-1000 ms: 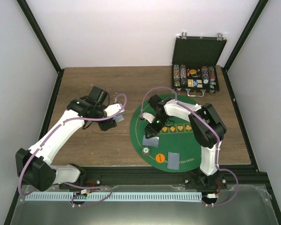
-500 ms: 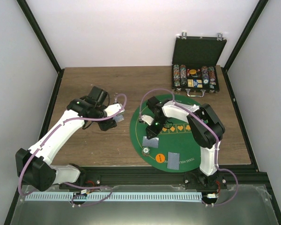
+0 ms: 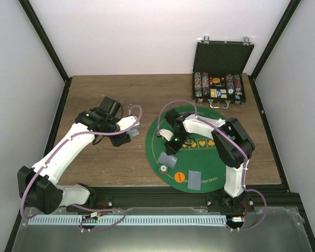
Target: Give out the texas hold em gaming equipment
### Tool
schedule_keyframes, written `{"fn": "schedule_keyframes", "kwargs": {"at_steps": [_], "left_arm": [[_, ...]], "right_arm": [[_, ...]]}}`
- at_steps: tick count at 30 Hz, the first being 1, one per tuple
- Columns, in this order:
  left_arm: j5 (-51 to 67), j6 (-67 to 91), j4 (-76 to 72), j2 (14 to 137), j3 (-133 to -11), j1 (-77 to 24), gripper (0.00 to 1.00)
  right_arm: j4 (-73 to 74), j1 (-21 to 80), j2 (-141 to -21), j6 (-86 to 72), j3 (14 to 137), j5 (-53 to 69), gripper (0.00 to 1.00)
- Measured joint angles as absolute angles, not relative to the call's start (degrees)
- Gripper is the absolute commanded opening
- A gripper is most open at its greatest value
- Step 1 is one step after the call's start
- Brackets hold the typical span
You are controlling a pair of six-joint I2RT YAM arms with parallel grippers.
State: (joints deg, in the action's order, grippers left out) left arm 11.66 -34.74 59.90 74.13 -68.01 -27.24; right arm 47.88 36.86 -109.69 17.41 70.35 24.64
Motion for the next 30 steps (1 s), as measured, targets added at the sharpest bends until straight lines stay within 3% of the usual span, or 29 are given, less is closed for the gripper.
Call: {"fn": "schedule_keyframes", "kwargs": {"at_steps": [7, 13, 23, 30], "left_arm": [[11.64, -34.74, 59.88, 74.13, -68.01, -27.24, 0.52], [11.62, -34.76, 59.83, 74.06, -68.01, -27.24, 0.52], [11.64, -34.76, 59.83, 73.30, -68.01, -27.24, 0.52], [11.64, -34.74, 59.83, 73.10, -68.01, -27.24, 0.52]], "right_arm": [[47.05, 35.92, -101.43, 10.13, 69.36, 21.96, 0.01], [46.00, 33.76, -85.76, -2.70, 64.10, 16.47, 0.01], [51.72, 34.06, -59.86, -28.62, 48.01, 11.53, 0.01], [53.65, 36.95, -49.65, -44.05, 37.95, 11.73, 0.01]]}}
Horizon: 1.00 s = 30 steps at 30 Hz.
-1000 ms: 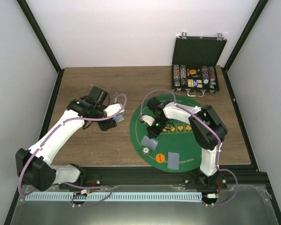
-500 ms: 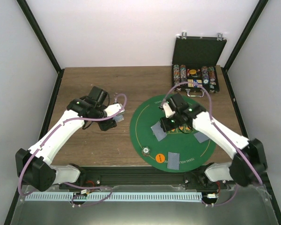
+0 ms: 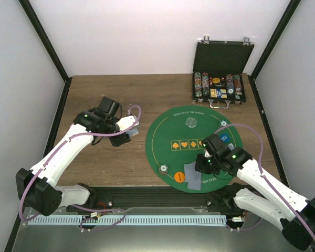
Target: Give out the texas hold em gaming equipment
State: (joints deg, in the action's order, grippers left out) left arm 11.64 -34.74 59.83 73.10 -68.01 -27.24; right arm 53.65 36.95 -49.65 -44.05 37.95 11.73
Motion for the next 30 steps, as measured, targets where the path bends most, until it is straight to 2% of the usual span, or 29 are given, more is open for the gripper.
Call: {"fn": "schedule_keyframes", "kwargs": {"at_steps": [17, 18, 20, 21, 25, 30], "left_arm": [[11.60, -34.76, 59.77, 72.47, -68.03, -27.24, 0.53], [11.60, -34.76, 59.77, 72.47, -68.03, -27.24, 0.53], [11.60, -34.76, 59.77, 72.47, -68.03, -27.24, 0.53], [11.60, -34.76, 59.79, 72.47, -68.03, -27.24, 0.53], [11.60, -34.76, 59.79, 72.47, -68.03, -27.24, 0.53], [11.57, -34.76, 59.83, 72.47, -68.05, -27.24, 0.53]], "right_arm": [[50.09, 38.02, -44.40, -58.00, 27.64, 11.75, 0.02], [50.04, 38.04, -44.01, -58.39, 27.05, 11.99, 0.06], [50.00, 38.06, -43.57, -59.05, 26.20, 12.56, 0.22], [50.11, 38.09, -43.51, -59.35, 26.04, 12.88, 0.28], [50.61, 38.11, -42.72, -59.64, 26.22, 13.45, 0.33], [53.63, 38.13, -42.44, -59.09, 29.65, 12.34, 0.50]]}}
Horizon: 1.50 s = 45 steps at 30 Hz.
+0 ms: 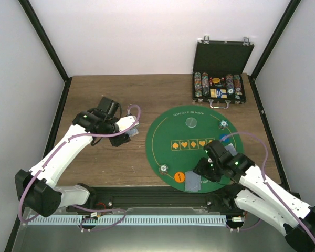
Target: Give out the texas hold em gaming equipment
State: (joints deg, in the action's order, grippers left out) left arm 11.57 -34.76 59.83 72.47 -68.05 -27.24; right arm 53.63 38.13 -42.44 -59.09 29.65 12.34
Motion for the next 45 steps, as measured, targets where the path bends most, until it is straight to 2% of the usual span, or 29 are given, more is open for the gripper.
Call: {"fn": "schedule_keyframes", "kwargs": {"at_steps": [4, 6, 8, 13, 20, 22, 38, 42, 45], "left_arm": [[11.70, -34.96, 60.10, 72.49, -68.34, -27.24, 0.53], [12.10, -35.31, 60.60, 72.53, -68.77, -27.27, 0.53], [12.56, -35.92, 61.17, 72.53, -69.19, -27.49, 0.53], [14.39, -37.67, 62.72, 72.34, -69.45, -29.43, 0.53], [17.26, -38.79, 65.04, 70.63, -70.08, -30.20, 0.53], [17.74, -38.87, 65.32, 70.63, -70.35, -30.22, 0.53], [19.84, -38.30, 65.67, 72.36, -71.50, -30.33, 0.53], [20.05, -37.91, 65.65, 72.73, -72.10, -30.30, 0.53], [20.38, -37.85, 65.67, 72.90, -72.34, -30.35, 0.52]], "right_arm": [[54.04, 38.13, -44.58, -54.43, 38.92, 10.20, 0.78], [51.20, 38.11, -47.44, -50.17, 44.45, 11.18, 0.85], [46.02, 38.04, -51.81, -44.73, 50.19, 14.92, 0.87], [31.57, 35.77, -66.96, -33.61, 61.36, 31.92, 0.89], [12.25, 31.86, -81.28, -30.79, 62.26, 52.73, 0.89], [7.70, 32.40, -84.47, -30.68, 62.26, 57.08, 0.92], [-6.66, 38.94, -93.49, -32.10, 62.72, 62.98, 0.93], [-8.36, 40.73, -95.59, -33.32, 63.77, 62.85, 0.82], [-8.69, 41.08, -96.12, -33.67, 64.20, 61.01, 0.70]]}}
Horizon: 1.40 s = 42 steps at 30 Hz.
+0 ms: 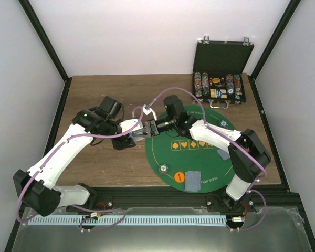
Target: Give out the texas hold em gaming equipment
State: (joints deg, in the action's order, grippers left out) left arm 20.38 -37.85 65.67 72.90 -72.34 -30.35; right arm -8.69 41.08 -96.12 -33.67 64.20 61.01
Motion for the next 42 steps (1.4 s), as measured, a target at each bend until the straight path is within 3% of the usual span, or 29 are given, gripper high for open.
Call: {"fn": "schedule_keyframes", "kwargs": {"at_steps": [4, 16, 26, 35, 42], "left_arm": [[20.36, -37.71, 65.69, 72.93, -72.34, -30.33, 0.52], [18.22, -37.50, 65.21, 72.93, -72.05, -30.28, 0.52], [17.54, -37.43, 64.69, 72.93, -71.46, -30.26, 0.52], [16.99, -37.43, 63.75, 72.93, -70.98, -30.28, 0.52], [16.67, -37.21, 63.24, 72.93, -70.52, -30.26, 0.51]], "right_arm": [[-5.17, 41.06, -96.18, -33.15, 65.69, 56.51, 0.62], [7.27, 40.66, -91.61, -26.52, 67.20, 47.00, 0.55], [12.69, 40.62, -90.30, -23.44, 69.60, 45.93, 0.21], [18.28, 40.58, -89.17, -20.60, 72.55, 44.49, 0.02], [22.46, 40.58, -88.75, -18.65, 75.11, 43.42, 0.04]]}}
